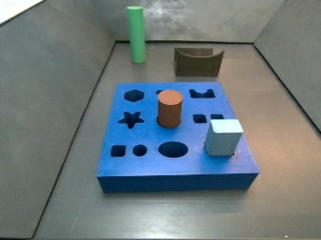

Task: Pick up the oval object. Move up. Move to above the board. Insert the oval object.
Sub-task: Pick up the oval object.

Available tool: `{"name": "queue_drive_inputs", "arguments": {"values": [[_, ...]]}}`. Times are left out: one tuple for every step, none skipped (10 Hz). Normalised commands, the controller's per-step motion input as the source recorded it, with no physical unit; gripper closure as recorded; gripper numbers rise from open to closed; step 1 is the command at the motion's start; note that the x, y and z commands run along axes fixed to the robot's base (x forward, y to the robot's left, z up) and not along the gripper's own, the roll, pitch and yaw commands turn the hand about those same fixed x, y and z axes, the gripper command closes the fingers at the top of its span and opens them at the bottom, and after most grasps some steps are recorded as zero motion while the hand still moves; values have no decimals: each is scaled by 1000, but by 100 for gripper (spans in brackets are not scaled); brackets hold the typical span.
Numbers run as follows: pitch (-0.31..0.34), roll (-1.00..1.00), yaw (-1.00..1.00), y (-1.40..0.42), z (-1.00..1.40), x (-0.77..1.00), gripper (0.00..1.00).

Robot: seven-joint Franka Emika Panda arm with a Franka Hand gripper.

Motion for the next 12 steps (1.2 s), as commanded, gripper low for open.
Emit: {"name": "queue_drive_inputs", "arguments": {"values": [[-39,-54,0,240,0,-380,0],[-137,-41,-57,211,-37,-1000,0],[-120,-51,-74,197,-51,-897,0],[-176,-50,-149,20,-111,-897,0],[-223,-36,-109,0,-291,-597,0],[-267,-17,-123,0,-620,-314,0],[-249,0,-23,40,-720,-117,0],[-194,-6,0,183,-757,0,0],[-187,-13,57,223,-737,0,0],[-103,-99,80,217,-400,-37,0],[0,56,0,-40,0,0,0],[0,31,0,-17,0,0,0]]}}
